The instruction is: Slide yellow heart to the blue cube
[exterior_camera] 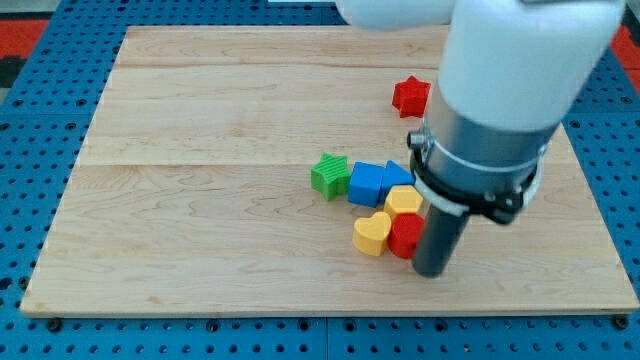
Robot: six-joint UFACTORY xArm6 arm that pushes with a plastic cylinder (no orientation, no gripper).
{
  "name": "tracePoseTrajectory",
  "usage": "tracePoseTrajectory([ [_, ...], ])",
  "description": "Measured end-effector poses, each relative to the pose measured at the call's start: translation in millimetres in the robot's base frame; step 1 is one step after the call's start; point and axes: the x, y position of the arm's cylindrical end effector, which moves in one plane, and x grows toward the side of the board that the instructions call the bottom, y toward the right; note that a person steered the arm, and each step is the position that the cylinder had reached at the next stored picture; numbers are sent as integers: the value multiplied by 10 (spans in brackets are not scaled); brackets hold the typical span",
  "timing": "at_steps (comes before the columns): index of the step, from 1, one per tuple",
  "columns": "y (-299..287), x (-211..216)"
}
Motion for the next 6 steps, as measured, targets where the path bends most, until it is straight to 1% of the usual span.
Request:
tracePoseTrajectory([
  [1, -47, -159],
  [2, -151, -67],
  [3, -421, 193],
  [4, -906, 99],
  [5, -1016, -177],
  [6, -1212, -50],
])
